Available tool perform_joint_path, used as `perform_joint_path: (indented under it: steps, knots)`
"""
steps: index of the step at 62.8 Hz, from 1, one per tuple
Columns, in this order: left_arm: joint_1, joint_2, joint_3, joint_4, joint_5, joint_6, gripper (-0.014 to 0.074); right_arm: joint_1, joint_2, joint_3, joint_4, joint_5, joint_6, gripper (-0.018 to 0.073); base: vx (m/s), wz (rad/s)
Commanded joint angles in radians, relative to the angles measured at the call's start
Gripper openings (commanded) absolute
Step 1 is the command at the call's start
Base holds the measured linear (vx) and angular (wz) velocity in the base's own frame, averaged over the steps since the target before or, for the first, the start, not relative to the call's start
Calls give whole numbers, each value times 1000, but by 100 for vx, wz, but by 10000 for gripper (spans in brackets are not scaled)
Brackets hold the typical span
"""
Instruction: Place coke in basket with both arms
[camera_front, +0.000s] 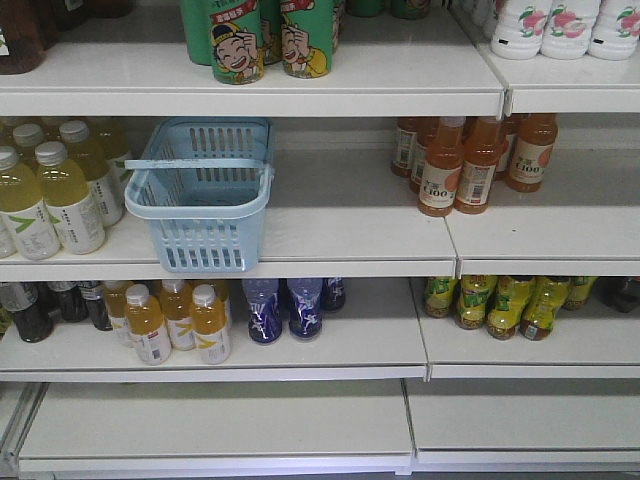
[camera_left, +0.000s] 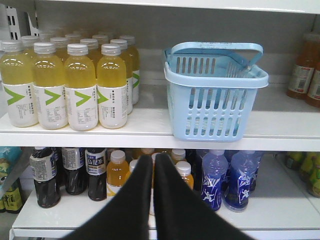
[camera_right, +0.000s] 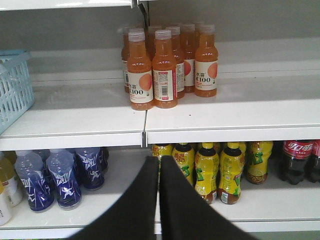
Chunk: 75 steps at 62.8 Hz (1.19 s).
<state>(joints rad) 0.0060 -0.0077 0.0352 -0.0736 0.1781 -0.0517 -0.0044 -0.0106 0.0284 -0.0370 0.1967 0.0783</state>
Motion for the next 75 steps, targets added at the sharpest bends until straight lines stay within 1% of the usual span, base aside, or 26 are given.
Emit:
perform_joint_path:
  steps: [1, 44, 48, 52, 53, 54, 56, 57, 60, 61, 63, 66, 69, 75]
  knots:
    - [-4, -19, -33, -11, -70, -7, -6, -5, -13, 8, -8, -71, -10, -6, 0, 0]
    - [-4, -19, -33, -11, -70, -7, -6, -5, -13, 8, -8, -71, -10, -6, 0, 0]
    - [-4, -19, -33, -11, -71, -17, -6, -5, -13, 8, -8, -71, -10, -6, 0, 0]
    - [-4, -19, -33, -35, -72, -65, -6, -5, -13, 8, -8, -73, -10, -6, 0, 0]
    - [-4, -19, -33, -57, -74, -84, -6, -5, -13, 8, -8, -73, -10, -6, 0, 0]
    - [-4, -19, -33, -89, -78, -131, -6, -5, -13, 8, -8, -73, -10, -6, 0, 0]
    - [-4, -19, -33, -142, -86, -189, -6, -5, -13, 8, -8, -73, -10, -6, 0, 0]
    - [-4, -19, -33, -183, -89, -234, -6, -5, -13, 8, -8, -73, -10, -6, 0, 0]
    - [-4, -19, -33, -272, -89, -330, -6, -5, -13, 8, -8, -73, -10, -6, 0, 0]
    - [-4, -19, -33, -303, -89, -353, -6, -5, -13, 8, -8, -73, -10, -6, 0, 0]
    - [-4, -19, -33, -339, -87, -401, -6, -5, -13, 8, -8, -73, -10, -6, 0, 0]
    - [-4, -19, -33, -383, -86, -441, -6, -5, -13, 8, -8, -73, -10, -6, 0, 0]
    - [-4, -19, -33, -404, -86, -449, -6, -5, -13, 8, -8, -73, -10, -6, 0, 0]
    - [-4, -19, -33, -404, -104, -448, -6, -5, -13, 8, -8, -73, -10, -6, 0, 0]
